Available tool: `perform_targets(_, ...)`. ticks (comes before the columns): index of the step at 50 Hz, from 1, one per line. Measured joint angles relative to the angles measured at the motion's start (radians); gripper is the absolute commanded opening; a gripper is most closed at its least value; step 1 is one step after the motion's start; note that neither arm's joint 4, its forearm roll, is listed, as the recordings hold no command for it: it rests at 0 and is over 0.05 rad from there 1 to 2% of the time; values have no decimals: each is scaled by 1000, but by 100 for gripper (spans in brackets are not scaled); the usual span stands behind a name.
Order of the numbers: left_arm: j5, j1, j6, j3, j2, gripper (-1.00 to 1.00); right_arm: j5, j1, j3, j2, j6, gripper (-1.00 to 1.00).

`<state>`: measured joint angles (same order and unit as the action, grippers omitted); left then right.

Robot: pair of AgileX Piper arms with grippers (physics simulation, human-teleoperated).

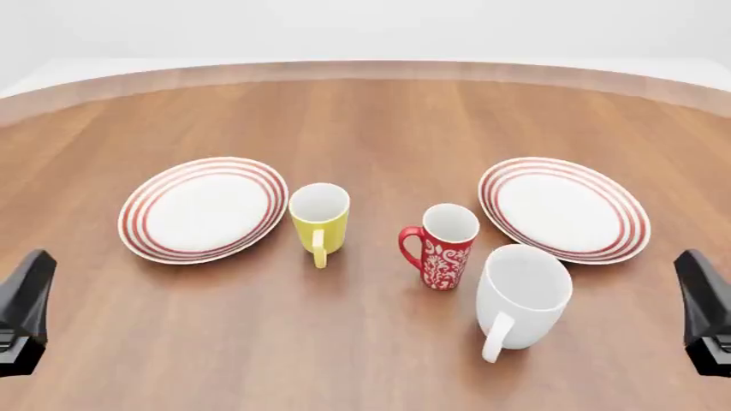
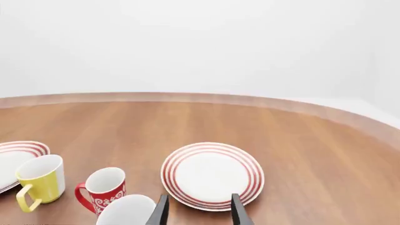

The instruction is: Put the red mug on the left plate.

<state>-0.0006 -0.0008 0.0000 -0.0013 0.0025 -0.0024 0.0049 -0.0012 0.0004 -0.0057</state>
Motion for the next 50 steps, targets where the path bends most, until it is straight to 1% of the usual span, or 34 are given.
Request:
perform_targets(21, 2, -12, 6, -4, 5, 100, -6, 13, -1, 14, -18, 100)
perform_targets(27, 7, -26, 24, -15, 4, 100, -18, 14, -1, 29, -18, 100)
perform_targets(32, 13, -44, 56, -30, 9, 100, -16, 14, -2, 29, -15, 100)
perform_targets(40, -36, -87, 87, -75, 96, 100, -18, 14, -2, 35, -8, 100)
perform_targets(50, -143, -149, 114, -134, 268, 100, -31, 14, -2, 51, -3, 100)
